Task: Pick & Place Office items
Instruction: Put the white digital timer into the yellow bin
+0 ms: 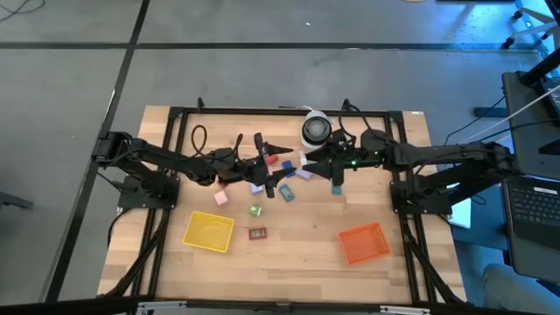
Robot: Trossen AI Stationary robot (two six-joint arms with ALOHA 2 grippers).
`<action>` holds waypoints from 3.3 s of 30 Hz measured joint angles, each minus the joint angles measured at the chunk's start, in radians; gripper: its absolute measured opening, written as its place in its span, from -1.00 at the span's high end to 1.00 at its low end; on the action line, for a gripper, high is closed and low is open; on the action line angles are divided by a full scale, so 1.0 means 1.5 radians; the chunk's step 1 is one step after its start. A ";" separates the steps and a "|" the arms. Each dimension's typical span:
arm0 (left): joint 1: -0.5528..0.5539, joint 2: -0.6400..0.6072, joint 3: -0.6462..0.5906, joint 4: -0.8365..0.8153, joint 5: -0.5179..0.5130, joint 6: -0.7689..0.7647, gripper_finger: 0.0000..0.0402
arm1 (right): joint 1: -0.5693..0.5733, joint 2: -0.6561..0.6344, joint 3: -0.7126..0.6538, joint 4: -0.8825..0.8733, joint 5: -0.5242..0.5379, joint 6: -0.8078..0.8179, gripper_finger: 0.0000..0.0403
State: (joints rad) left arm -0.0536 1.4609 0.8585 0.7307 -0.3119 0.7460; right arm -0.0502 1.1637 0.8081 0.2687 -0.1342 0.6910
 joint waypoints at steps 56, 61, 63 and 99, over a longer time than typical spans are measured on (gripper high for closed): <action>-0.070 0.053 0.097 -0.079 -0.118 0.013 0.24 | 0.022 0.087 0.000 0.147 -0.039 -0.003 -0.46; -0.071 0.052 0.097 -0.077 -0.120 0.006 0.21 | 0.022 0.087 0.000 0.152 -0.041 -0.012 -0.47; -0.071 0.051 0.097 -0.076 -0.122 0.007 0.24 | 0.022 0.087 0.000 0.155 -0.041 -0.012 -0.50; -0.187 -0.227 0.096 -0.637 -0.187 -0.641 0.18 | 0.001 0.084 -0.001 0.020 -0.042 -0.157 -0.28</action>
State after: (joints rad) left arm -0.3337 1.1204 1.0031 -0.2250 -0.5926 -0.2159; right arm -0.0494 1.2900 0.8070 0.2987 -0.1979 0.4553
